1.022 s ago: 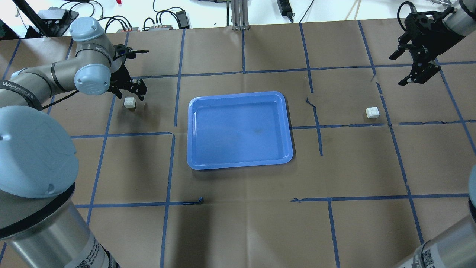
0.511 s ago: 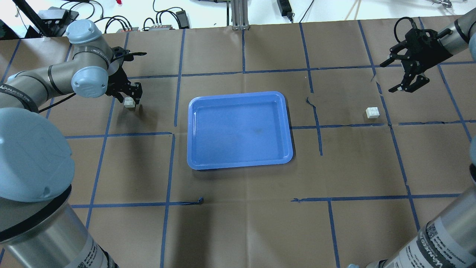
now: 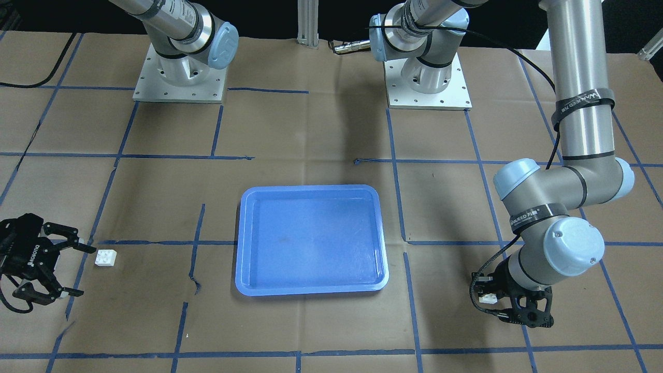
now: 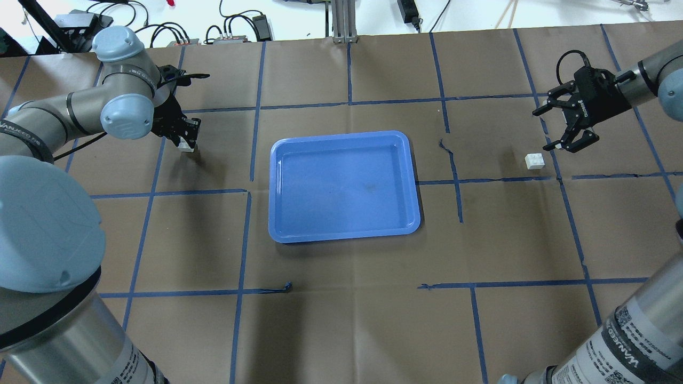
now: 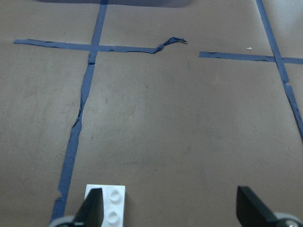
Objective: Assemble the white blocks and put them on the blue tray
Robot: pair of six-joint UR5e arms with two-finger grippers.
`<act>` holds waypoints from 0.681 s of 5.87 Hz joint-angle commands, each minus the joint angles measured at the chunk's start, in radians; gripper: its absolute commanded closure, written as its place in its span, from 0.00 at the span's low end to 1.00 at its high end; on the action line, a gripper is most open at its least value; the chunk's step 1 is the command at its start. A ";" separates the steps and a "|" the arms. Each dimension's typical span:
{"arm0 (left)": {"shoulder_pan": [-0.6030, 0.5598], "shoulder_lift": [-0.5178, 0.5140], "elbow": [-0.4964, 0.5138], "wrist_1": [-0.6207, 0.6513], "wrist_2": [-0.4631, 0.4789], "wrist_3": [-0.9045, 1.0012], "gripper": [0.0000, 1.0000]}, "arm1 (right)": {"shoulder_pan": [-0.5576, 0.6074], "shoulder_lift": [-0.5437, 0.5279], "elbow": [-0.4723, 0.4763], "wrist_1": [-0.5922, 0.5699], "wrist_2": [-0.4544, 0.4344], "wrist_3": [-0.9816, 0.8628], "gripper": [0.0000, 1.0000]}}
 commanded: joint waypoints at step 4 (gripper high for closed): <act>-0.136 0.198 -0.087 0.010 -0.001 0.620 0.98 | -0.031 0.003 0.068 -0.001 0.009 -0.059 0.01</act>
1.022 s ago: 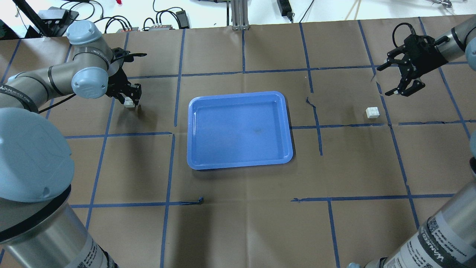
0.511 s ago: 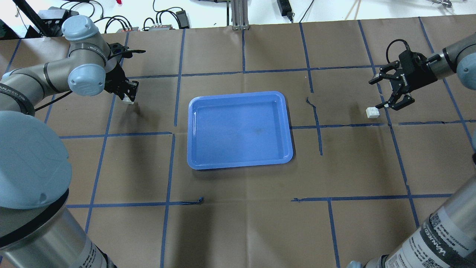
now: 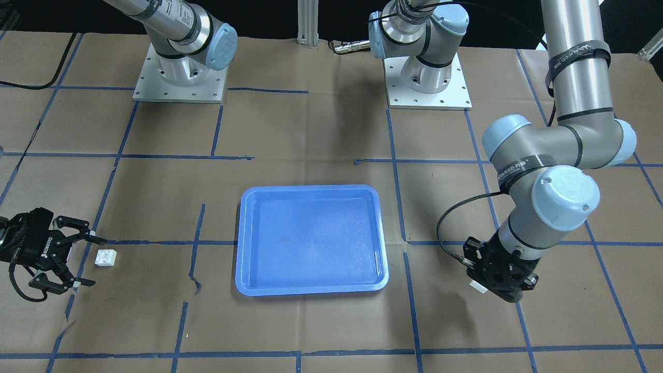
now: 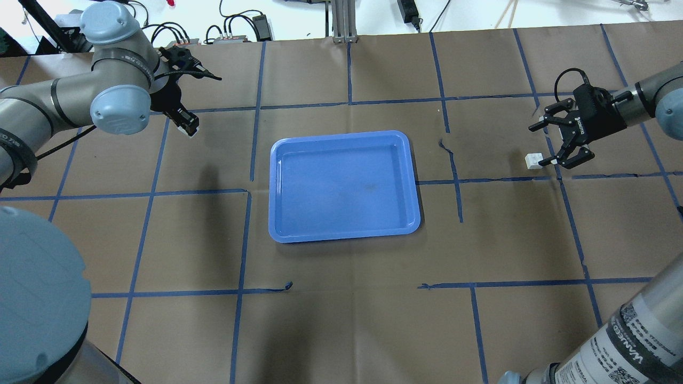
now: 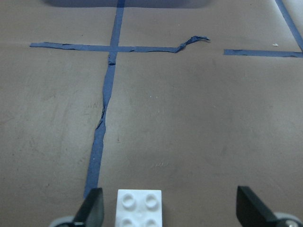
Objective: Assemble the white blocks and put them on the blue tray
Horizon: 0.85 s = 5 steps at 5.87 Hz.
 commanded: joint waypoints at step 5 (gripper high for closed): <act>-0.366 0.030 -0.018 0.115 0.158 0.331 1.00 | -0.010 0.000 0.042 0.000 -0.046 -0.006 0.16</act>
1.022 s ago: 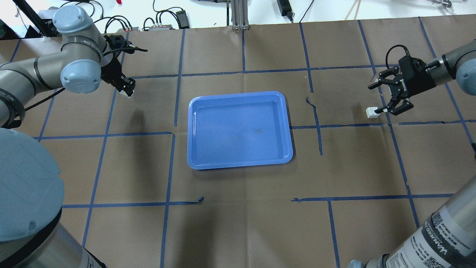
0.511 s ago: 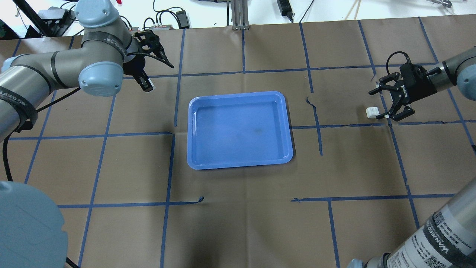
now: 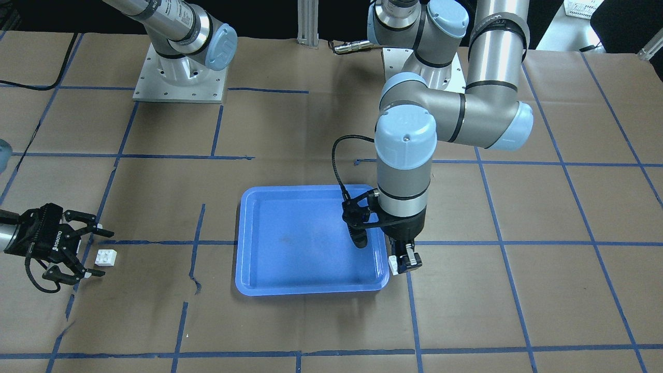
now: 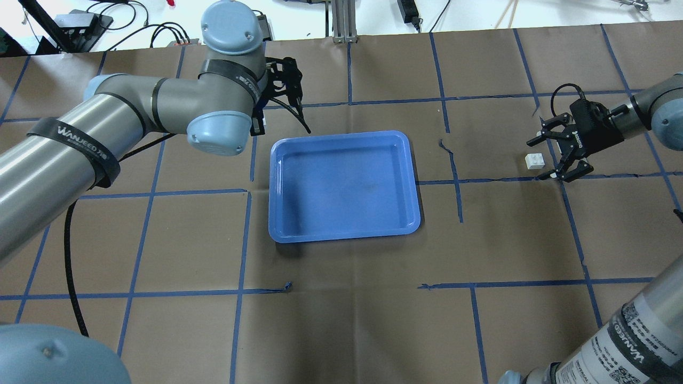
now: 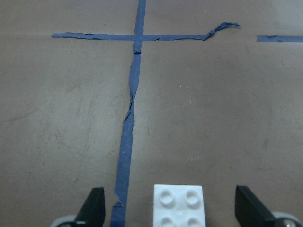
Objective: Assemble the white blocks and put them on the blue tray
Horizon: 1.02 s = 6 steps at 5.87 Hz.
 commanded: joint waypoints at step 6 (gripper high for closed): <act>-0.038 -0.055 0.070 -0.073 -0.160 -0.085 1.00 | -0.003 -0.006 -0.007 0.000 -0.035 0.006 0.65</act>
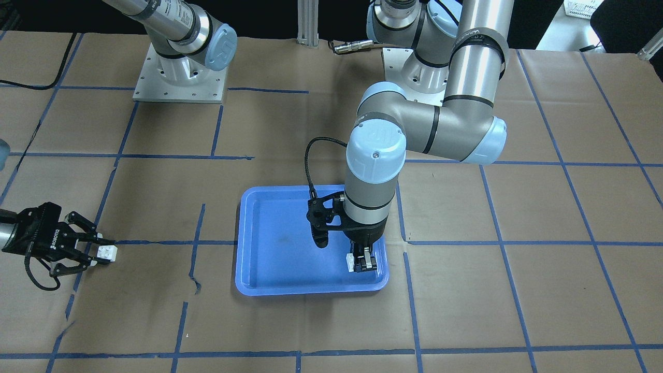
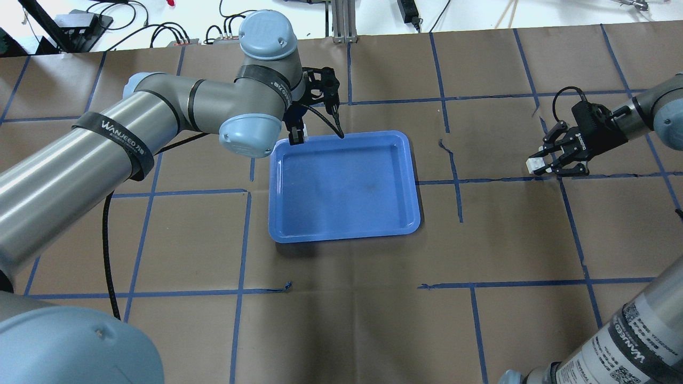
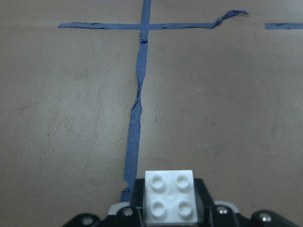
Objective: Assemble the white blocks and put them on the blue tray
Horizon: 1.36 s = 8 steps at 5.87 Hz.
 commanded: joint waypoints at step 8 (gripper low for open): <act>-0.120 -0.044 -0.163 0.010 -0.041 -0.053 0.93 | 0.132 -0.289 -0.001 0.104 0.095 0.335 0.68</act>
